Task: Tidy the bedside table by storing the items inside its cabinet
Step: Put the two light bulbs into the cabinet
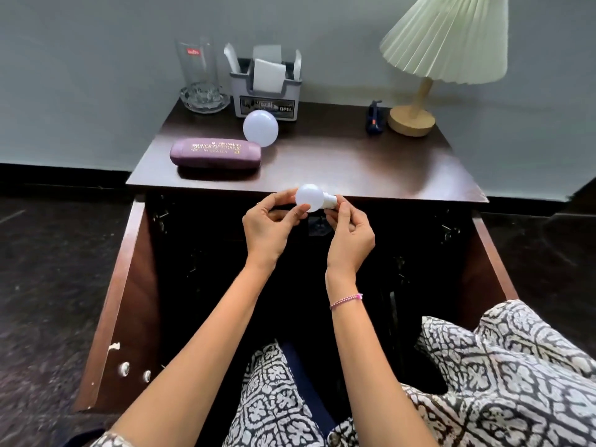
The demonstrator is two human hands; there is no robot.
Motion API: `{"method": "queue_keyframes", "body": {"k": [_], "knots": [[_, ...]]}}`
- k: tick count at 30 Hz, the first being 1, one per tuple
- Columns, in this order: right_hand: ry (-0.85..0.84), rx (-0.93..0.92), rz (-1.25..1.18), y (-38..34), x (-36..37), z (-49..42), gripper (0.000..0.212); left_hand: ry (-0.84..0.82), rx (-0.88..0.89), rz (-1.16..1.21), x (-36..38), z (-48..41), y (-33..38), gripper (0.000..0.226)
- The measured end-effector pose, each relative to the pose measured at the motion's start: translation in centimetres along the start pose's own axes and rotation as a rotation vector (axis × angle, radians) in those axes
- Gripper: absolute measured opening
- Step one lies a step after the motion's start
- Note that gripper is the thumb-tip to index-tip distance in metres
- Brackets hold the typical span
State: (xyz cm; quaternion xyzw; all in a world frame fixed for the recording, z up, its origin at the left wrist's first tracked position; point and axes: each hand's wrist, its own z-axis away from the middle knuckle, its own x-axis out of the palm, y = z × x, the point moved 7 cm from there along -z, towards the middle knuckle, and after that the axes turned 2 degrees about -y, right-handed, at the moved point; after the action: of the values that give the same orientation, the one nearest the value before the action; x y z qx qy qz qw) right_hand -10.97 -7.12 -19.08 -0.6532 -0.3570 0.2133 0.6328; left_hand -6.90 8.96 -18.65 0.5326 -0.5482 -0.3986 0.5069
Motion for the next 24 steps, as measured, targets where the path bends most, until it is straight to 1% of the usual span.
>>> {"method": "queue_keyframes", "body": {"k": [3, 5, 7, 9, 11, 13, 18, 24], "knots": [[0.023, -0.030, 0.061, 1.5, -0.3, 1.4, 0.018, 0.023, -0.003, -0.057, -0.9, 0.9, -1.4, 0.027], [0.026, 0.005, 0.145, 3.3, -0.3, 1.7, 0.019, 0.026, -0.056, -0.100, -1.6, 0.9, -3.2, 0.027], [0.005, 0.053, 0.281, 5.2, 0.0, 1.7, 0.020, 0.018, -0.121, -0.146, -2.1, 0.5, -5.1, 0.029], [-0.068, 0.071, 0.350, 6.9, 0.9, 1.4, 0.021, 0.018, -0.170, -0.215, -2.5, -0.4, -6.8, 0.030], [-0.156, 0.069, 0.334, 8.2, 2.0, 1.1, 0.024, 0.050, -0.230, -0.260, -3.1, -1.3, -8.3, 0.029], [-0.236, 0.079, 0.369, 9.5, 3.1, 0.4, 0.028, 0.062, -0.261, -0.295, -3.3, -2.3, -9.6, 0.028], [-0.403, 0.088, 0.440, 11.6, 4.7, -1.1, 0.027, 0.019, -0.250, -0.421, -2.9, -4.8, -11.5, 0.030], [-0.563, 0.049, 0.600, 12.2, 6.0, -3.2, 0.036, 0.032, -0.229, -0.488, -2.3, -6.1, -12.2, 0.023]]}}
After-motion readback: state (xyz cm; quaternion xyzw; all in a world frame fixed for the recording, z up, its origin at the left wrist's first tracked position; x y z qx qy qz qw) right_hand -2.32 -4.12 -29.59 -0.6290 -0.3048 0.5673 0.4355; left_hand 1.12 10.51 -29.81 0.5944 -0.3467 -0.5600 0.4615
